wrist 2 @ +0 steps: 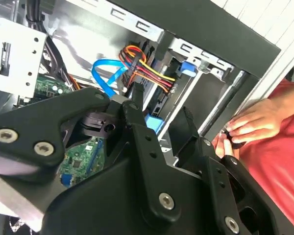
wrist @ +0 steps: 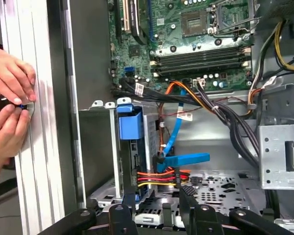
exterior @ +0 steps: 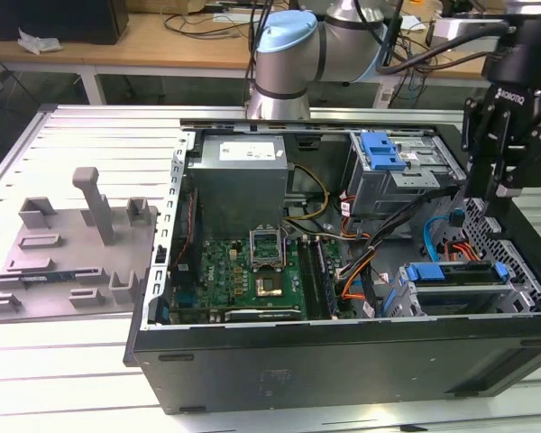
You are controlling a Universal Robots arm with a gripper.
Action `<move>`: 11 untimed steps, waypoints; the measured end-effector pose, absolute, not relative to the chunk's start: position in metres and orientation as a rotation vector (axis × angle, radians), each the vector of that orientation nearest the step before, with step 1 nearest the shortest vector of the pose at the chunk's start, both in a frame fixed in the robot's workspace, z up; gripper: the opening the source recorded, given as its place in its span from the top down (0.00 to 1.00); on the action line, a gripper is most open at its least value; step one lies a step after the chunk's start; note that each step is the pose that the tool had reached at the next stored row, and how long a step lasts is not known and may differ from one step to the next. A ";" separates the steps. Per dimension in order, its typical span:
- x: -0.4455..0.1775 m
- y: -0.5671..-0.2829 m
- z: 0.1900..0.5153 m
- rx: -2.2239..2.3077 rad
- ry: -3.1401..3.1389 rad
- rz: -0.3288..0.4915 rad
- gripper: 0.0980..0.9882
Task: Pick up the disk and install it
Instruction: 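Insert the second disk wire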
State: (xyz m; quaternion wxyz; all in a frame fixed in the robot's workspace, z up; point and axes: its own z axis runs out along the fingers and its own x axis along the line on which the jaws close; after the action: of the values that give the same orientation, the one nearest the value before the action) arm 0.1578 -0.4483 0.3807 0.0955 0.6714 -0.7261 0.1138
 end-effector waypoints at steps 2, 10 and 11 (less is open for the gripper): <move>0.155 -0.448 0.379 1.981 -2.148 0.343 0.57; 0.151 -0.446 0.372 1.906 -2.145 0.323 0.74; 0.151 -0.446 0.372 1.902 -2.143 0.322 0.74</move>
State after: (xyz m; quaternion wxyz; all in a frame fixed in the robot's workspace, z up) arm 0.1509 -0.4462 0.3716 0.1289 0.6540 -0.7371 0.1109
